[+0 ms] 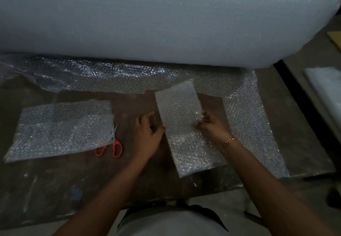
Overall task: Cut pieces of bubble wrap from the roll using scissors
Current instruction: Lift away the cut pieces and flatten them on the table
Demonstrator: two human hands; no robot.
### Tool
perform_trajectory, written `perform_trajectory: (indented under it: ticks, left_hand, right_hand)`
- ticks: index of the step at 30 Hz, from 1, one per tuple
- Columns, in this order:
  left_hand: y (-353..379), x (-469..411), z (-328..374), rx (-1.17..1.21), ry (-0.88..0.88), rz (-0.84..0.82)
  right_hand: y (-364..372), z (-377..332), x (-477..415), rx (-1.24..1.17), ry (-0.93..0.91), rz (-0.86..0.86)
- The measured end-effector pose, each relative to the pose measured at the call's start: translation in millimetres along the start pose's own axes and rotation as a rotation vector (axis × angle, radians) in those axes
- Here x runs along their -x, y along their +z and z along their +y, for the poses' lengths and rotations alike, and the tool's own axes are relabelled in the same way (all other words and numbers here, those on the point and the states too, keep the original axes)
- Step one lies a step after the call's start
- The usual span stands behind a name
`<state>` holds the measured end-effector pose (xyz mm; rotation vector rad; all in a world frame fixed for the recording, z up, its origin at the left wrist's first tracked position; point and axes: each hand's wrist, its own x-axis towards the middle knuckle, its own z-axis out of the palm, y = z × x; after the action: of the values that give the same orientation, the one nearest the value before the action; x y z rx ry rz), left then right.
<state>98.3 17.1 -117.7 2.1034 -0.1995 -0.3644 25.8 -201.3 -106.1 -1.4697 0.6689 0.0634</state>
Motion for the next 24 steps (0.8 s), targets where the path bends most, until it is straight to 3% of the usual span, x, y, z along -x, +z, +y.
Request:
perform_trajectory:
  ticks: [3,5,11,24]
  left_hand:
    - [9.1,-2.2,16.8,0.387,-0.177,-0.145]
    - [13.6,-5.4,22.6,0.504,-0.195,-0.215]
    - [24.3,-4.9,38.0,0.449,-0.127,-0.416]
    - [112.6,15.5,104.8,0.392,0.146,-0.596]
  right_hand:
    - [-0.9,8.5,8.6,-0.08,-0.043,0.015]
    - [-3.1,14.1,11.8,-0.096,-0.078,0.029]
    - [-24.3,25.1,26.8,-0.011,-0.132,0.111]
    - [-141.7,30.1,81.2,0.092,-0.33,0.263]
